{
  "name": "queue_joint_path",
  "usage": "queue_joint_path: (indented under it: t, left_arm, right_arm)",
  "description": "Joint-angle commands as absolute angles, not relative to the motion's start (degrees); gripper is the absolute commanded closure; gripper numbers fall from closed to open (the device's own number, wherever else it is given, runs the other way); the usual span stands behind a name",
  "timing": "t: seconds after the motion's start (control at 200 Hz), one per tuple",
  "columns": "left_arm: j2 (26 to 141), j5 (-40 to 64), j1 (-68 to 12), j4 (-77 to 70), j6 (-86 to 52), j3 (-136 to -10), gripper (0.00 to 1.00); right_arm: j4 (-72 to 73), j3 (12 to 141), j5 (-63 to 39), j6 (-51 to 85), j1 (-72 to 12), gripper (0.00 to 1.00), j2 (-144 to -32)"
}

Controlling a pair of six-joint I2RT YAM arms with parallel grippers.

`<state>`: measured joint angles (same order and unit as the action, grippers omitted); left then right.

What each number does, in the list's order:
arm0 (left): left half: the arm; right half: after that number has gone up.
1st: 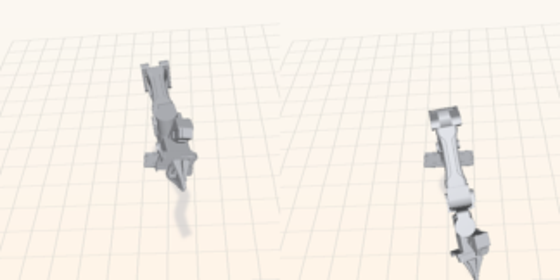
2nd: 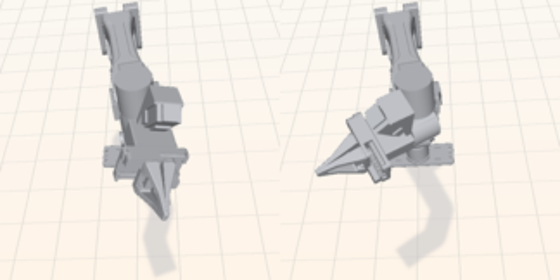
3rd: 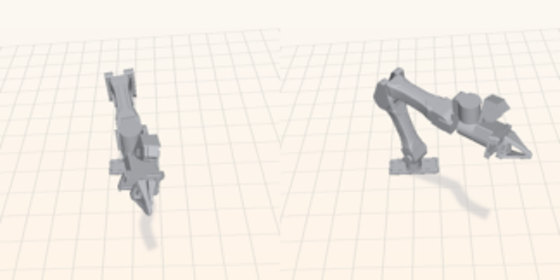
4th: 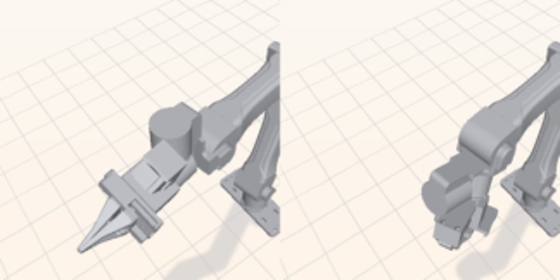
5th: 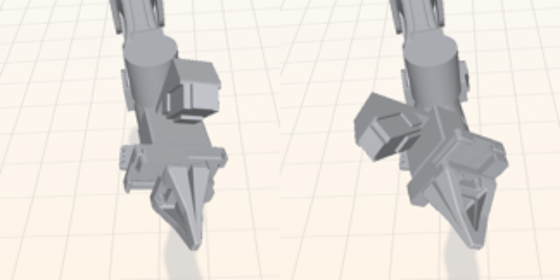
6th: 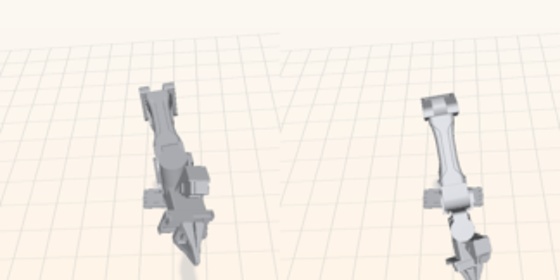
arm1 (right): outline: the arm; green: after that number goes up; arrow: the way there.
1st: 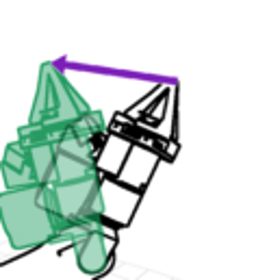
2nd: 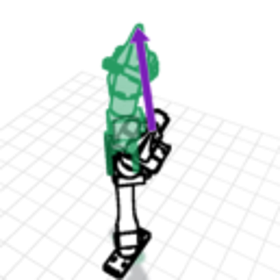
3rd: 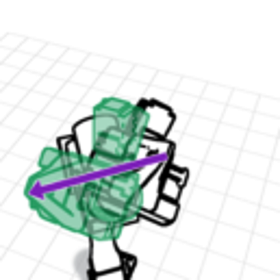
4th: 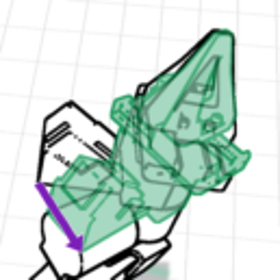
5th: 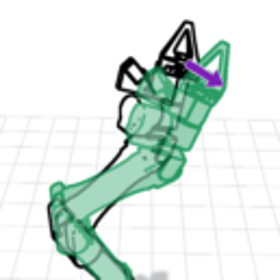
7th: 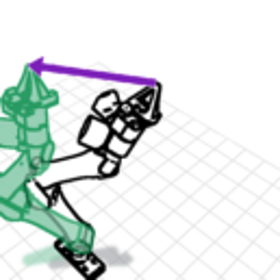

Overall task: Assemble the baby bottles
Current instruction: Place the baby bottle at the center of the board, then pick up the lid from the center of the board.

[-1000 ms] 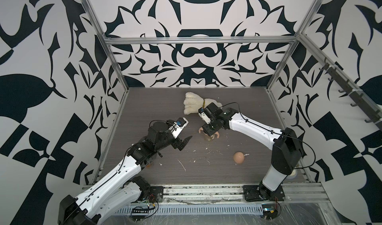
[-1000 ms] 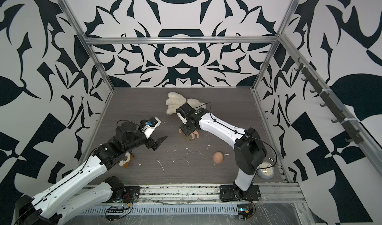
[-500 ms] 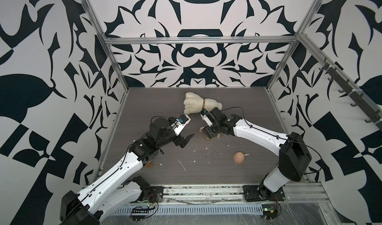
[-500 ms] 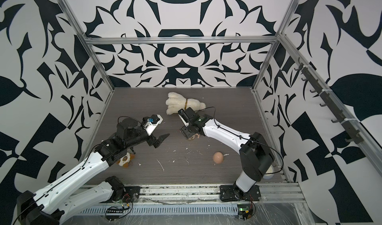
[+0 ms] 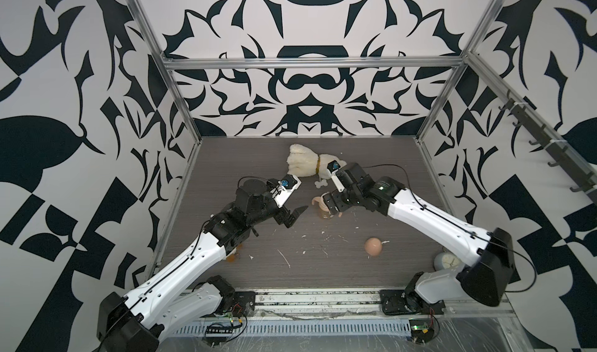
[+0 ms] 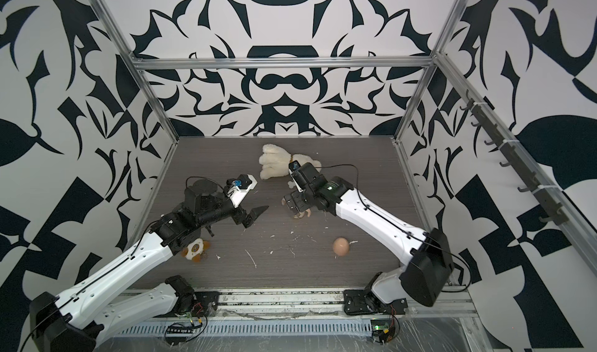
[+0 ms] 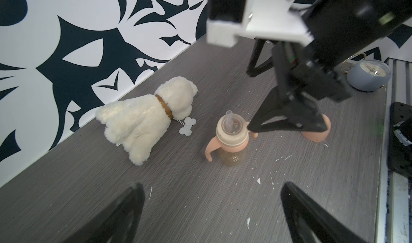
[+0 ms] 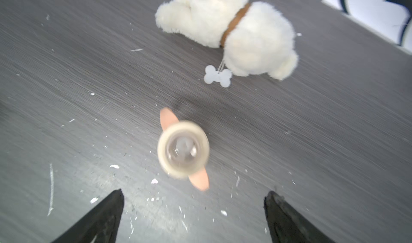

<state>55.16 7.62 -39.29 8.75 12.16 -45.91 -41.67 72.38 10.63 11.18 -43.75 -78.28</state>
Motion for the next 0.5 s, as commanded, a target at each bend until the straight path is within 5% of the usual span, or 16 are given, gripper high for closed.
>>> queue_joint_path:
  t: [0.0,0.255,0.495]
  left_arm:
    - [53.5,8.2,-39.3,8.9,10.9,-43.8,0.01]
    - [53.5,9.9,-38.6,8.7,10.2,-41.7,0.01]
    - [54.7,12.0,-38.4,6.9,9.3,-41.4,0.01]
  right_arm:
    - [-53.0,74.6,15.0,18.2,-45.9,0.01,-70.8]
    - [-67.5,63.9,20.4,37.3,-46.4,0.01,-58.6]
    - [-62.8,50.9,18.4,42.7,-44.5,0.00,-60.5]
